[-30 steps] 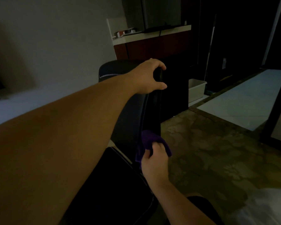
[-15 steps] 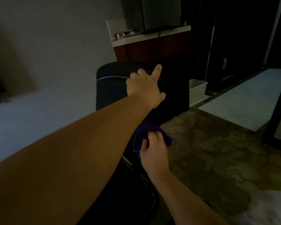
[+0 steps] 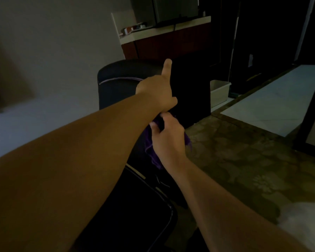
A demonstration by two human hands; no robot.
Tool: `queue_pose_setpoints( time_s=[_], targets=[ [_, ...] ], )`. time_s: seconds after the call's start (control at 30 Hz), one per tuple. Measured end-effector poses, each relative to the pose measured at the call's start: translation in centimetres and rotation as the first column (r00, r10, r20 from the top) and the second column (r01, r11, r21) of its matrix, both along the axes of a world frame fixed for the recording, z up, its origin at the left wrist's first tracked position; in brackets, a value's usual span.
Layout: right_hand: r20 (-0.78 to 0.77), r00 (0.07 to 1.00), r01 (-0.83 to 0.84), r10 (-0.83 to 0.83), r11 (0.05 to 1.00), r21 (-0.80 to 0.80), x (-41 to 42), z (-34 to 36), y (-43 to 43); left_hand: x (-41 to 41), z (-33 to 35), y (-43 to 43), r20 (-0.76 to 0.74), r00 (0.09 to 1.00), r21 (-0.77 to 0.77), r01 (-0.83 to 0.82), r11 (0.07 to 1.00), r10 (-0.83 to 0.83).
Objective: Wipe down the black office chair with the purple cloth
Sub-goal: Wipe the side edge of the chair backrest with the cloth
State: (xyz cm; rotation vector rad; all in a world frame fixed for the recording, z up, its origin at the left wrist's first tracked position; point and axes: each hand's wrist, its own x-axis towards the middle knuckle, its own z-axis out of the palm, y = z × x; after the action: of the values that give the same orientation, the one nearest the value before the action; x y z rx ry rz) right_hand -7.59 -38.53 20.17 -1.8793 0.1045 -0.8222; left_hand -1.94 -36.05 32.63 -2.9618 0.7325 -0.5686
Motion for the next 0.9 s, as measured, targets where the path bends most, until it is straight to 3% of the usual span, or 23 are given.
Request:
queue_pose_setpoints(
  time_s=[0.1, 0.27, 0.4, 0.57, 0.63, 0.73, 0.9],
  targets=[
    [-0.054, 0.998, 0.019, -0.025, 0.994, -0.106, -0.1, -4.1, 1.1, 0.6, -0.1, 0.1, -0.006, 1.000, -0.016, 0.007, 1.000, -0.007],
    [-0.308, 0.951, -0.022, -0.018, 0.992, -0.126, -1.9, -11.7, 1.7, 1.6, -0.3, -0.3, -0.008, 1.000, -0.034, 0.002, 0.999, -0.003],
    [-0.215, 0.975, -0.056, 0.049, 0.998, -0.025, -1.1, -9.5, 1.1, 2.1, -0.2, -0.4, -0.008, 1.000, -0.032, -0.009, 0.999, 0.009],
    [-0.032, 0.999, -0.002, 0.005, 0.995, 0.097, 1.5, -2.7, 1.0, 2.5, -0.3, -0.5, -0.008, 1.000, -0.034, 0.005, 0.999, -0.005],
    [-0.019, 1.000, -0.004, 0.005, 0.997, 0.072, 1.8, -3.2, 1.3, 2.7, -0.4, -0.4, -0.007, 1.000, -0.041, 0.004, 0.999, -0.005],
    [-0.103, 0.994, -0.034, 0.036, 0.999, 0.018, 0.5, -8.3, 1.8, 2.9, -0.6, -0.4, 0.001, 1.000, -0.051, -0.005, 0.999, 0.005],
    [-0.472, 0.867, -0.122, 0.161, 0.986, 0.113, -1.4, -16.0, 0.7, 3.2, -0.6, -0.6, -0.006, 1.000, -0.070, -0.009, 0.997, 0.009]
  ],
)
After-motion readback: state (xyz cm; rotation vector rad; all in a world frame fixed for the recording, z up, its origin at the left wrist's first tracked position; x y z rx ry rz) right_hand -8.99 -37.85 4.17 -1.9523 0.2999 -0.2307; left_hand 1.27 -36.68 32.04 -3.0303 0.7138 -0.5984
